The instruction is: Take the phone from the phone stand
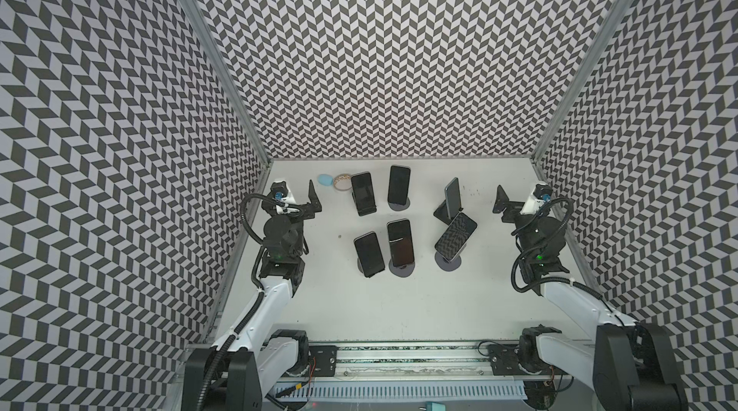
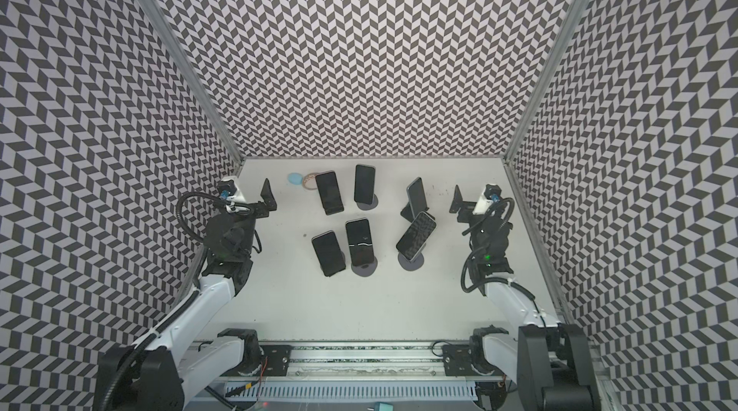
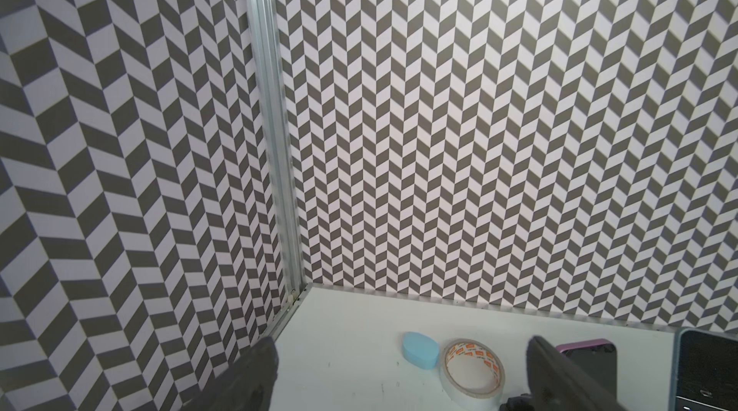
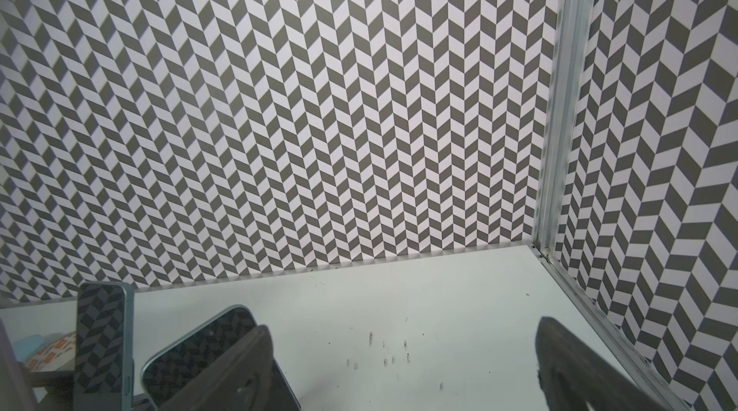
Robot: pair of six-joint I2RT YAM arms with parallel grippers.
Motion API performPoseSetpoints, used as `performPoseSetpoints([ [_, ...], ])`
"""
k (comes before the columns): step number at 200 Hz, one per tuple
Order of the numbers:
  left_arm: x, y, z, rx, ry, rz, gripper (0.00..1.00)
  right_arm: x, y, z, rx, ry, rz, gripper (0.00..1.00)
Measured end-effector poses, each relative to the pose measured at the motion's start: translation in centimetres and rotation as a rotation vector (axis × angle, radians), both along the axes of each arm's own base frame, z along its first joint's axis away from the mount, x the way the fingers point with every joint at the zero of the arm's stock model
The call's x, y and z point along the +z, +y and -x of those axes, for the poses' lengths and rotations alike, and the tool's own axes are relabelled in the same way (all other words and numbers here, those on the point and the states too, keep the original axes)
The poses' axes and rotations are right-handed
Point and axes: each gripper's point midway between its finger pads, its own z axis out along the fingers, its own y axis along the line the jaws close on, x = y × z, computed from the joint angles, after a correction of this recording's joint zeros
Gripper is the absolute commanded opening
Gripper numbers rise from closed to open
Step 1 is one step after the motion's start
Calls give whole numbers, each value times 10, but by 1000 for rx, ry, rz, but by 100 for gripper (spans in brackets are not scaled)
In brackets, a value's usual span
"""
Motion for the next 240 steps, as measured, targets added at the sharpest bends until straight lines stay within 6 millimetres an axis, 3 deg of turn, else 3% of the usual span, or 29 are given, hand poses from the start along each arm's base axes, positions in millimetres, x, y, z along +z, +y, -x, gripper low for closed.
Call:
performPoseSetpoints([
  [33,35,-26,8,-71,-29,-13,94,30,5,-5,34,31,-67,100],
  [65,70,-69,19,-188,-52,-38,94,60,21,-2,117,74,-148,99],
  [119,111,-146,46,-428,-74,-101,94,70,60,27,270,218,-234,97],
  [154,112,-192,67,-601,-58,-149,96,64,76,57,337,306,-269,96],
  [192,95,-237,87,-765,-23,-217,97,65,78,96,375,328,-280,94],
  [240,90,-278,106,-923,1,-269,97,51,77,127,383,428,-260,94],
])
